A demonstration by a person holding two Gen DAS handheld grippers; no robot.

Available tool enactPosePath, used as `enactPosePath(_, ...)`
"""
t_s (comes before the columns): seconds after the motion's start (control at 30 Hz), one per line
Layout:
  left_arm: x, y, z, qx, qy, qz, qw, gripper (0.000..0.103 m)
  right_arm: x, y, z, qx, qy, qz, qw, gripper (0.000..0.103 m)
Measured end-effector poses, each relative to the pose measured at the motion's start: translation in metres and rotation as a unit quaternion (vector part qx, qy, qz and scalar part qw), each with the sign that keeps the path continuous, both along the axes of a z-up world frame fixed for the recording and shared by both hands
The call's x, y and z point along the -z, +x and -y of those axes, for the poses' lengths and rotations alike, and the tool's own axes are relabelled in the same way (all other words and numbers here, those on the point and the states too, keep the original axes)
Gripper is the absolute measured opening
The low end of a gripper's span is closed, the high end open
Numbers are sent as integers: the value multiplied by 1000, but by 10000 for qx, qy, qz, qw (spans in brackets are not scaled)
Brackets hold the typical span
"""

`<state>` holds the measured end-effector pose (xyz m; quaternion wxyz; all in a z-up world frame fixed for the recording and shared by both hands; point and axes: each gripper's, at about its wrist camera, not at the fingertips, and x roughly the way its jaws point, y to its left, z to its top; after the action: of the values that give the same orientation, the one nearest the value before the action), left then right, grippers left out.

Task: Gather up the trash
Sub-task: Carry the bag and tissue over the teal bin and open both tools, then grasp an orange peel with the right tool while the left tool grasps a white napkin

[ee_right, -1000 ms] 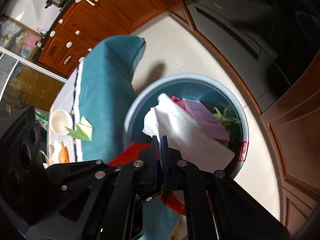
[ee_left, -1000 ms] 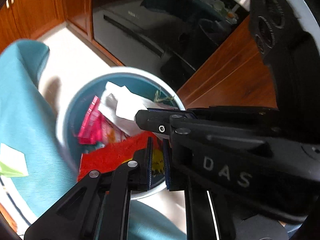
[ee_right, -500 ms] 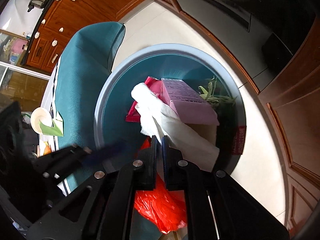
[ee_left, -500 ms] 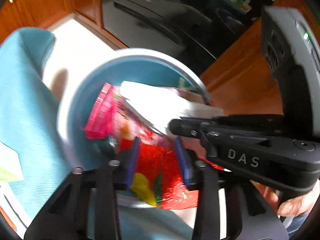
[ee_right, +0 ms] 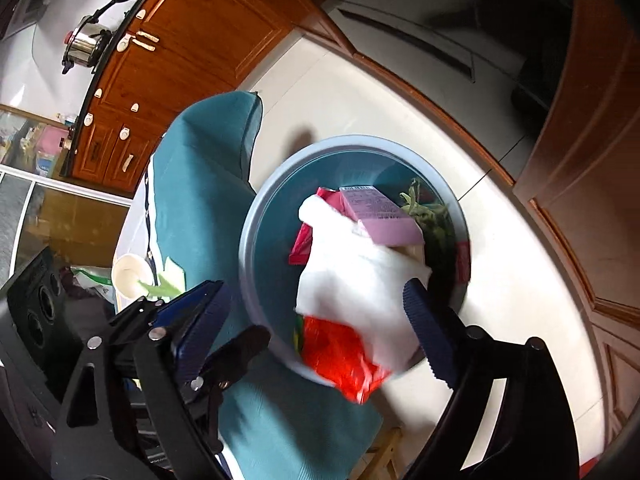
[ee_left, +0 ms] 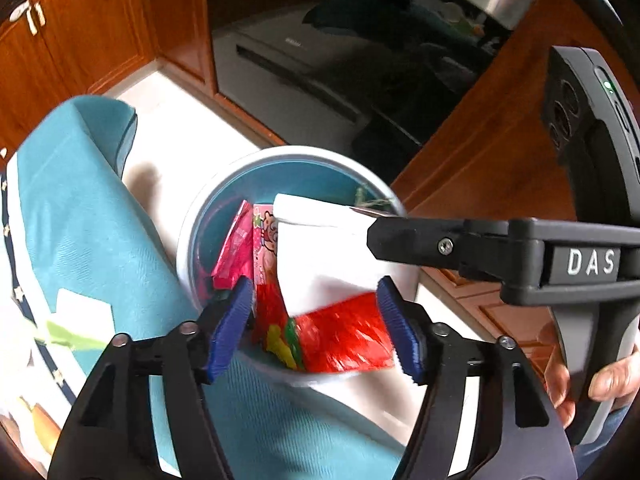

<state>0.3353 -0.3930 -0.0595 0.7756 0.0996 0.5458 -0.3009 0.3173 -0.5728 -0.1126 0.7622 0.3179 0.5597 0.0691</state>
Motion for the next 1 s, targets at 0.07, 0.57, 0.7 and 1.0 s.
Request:
enactPosePath(0.07, -12, -12, -8, 38, -62, 118, 9999, 74, -13, -11, -1, 74, -90, 49, 9999, 87)
enactPosePath(0.57, -60, -85, -134, -173, -145, 578, 9981, 78, -66, -76, -102, -401, -454, 349, 9976, 89)
enactPosePath(0.7, -62, -89, -187, -520, -70, 699, 9962, 78, -69, -77, -150, -702, -483, 324, 9958, 89)
enactPosePath(1.0, -49, -92, -314, -1396, 56, 727, 9875, 78, -69, -58, -250, -1291, -521, 240, 9900, 89)
